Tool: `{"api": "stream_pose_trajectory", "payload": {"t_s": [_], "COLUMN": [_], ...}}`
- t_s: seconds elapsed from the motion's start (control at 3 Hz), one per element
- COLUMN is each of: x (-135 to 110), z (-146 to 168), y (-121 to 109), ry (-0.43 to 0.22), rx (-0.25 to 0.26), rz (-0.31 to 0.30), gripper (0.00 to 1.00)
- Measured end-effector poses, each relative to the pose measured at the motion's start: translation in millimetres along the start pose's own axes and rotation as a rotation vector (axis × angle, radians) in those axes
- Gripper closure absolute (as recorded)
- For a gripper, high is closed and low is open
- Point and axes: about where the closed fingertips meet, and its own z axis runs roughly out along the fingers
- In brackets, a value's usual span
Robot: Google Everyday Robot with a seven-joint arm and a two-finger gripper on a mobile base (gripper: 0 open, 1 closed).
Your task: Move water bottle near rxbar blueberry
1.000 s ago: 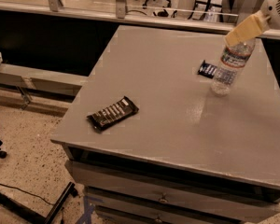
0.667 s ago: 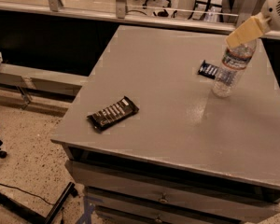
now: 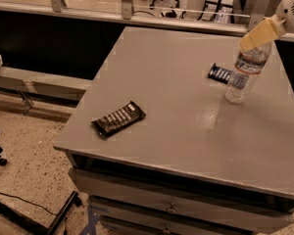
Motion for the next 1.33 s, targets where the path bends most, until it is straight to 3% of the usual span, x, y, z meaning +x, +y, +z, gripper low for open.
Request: {"api": "stream_pose_trajectory", "payload": {"t_s": [0.67, 1.33], "x": [5.6, 4.9], "z": [-5.4, -5.2], "y": [0.7, 2.2], "ry": [-0.017, -0.021], "rx": [0.018, 0.011], "rz": [0.019, 0.017], "gripper": [1.00, 0.59]}}
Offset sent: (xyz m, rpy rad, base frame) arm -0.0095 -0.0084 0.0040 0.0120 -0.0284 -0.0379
